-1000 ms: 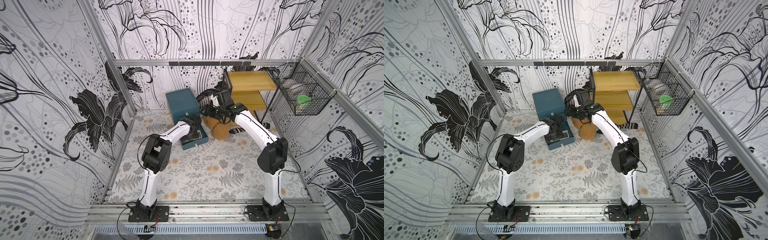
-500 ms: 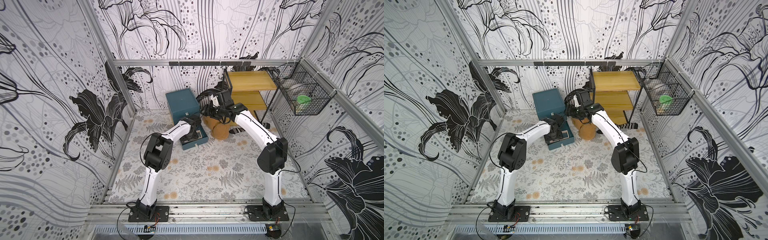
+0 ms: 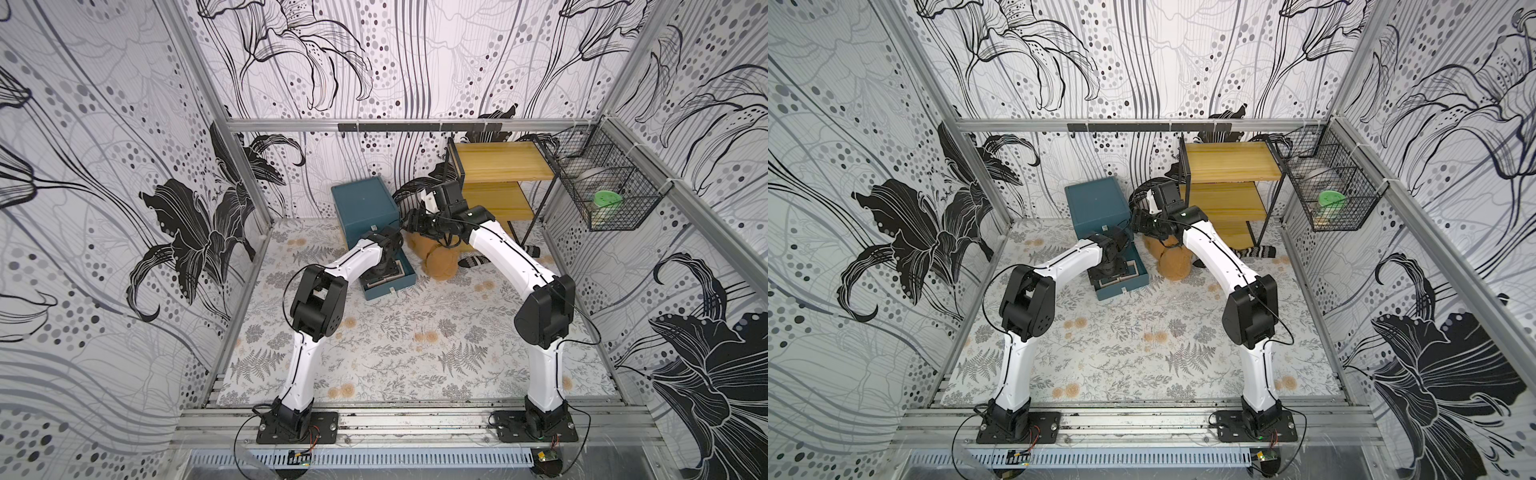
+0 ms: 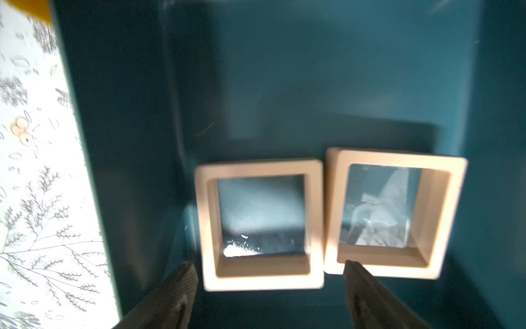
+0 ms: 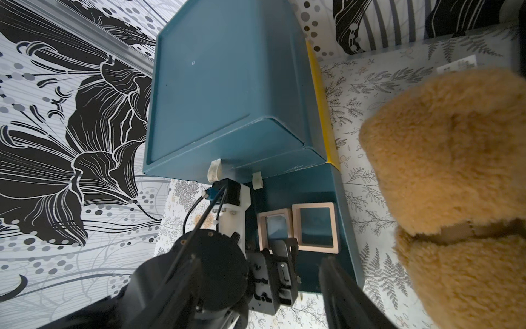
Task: Place the brooch boxes into the drawer by color
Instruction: Place the brooch box in the drawer.
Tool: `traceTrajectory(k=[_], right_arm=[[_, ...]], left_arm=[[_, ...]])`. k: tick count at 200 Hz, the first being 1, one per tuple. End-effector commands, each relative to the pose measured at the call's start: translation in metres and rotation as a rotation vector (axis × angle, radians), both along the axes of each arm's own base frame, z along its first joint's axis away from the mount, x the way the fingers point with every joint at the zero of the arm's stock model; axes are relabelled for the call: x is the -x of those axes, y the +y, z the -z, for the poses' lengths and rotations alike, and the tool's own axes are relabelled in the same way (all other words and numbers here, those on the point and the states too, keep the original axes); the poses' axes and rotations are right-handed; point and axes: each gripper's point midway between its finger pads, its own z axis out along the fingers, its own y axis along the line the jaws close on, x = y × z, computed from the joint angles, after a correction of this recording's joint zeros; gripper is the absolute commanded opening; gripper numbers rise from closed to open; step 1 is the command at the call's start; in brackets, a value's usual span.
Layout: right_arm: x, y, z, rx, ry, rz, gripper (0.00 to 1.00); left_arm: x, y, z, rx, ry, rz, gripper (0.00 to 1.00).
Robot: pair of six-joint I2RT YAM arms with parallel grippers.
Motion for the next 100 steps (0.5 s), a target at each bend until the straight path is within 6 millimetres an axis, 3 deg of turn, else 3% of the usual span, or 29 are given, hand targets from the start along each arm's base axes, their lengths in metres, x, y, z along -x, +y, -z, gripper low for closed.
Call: traceTrajectory(k=[1,22,57,100], right_arm=[[-0.007,0.005,0.001,-0.015,0.013,-0.010,0.73],[-0.014,0.005,-0.003,-0.032,0.007,-0.004,0.73],[-0.032,0.001,-0.006,-0.073,0.015,0.016,0.73],[-0.052,-0.002,-0.002,-0.119,0.029,0.024,0.75]], left_arm=[[-0.008,-0.001,-0.023,0.022,-0.051,-0.004,0.88],[-0.010,0.000,-0.032,0.026,-0.075,-0.011,0.87],[-0.013,-0.001,-0.073,0.086,-0.182,-0.045,0.82],[0.018,-0.002,-0.110,0.275,-0.330,-0.122,0.75]])
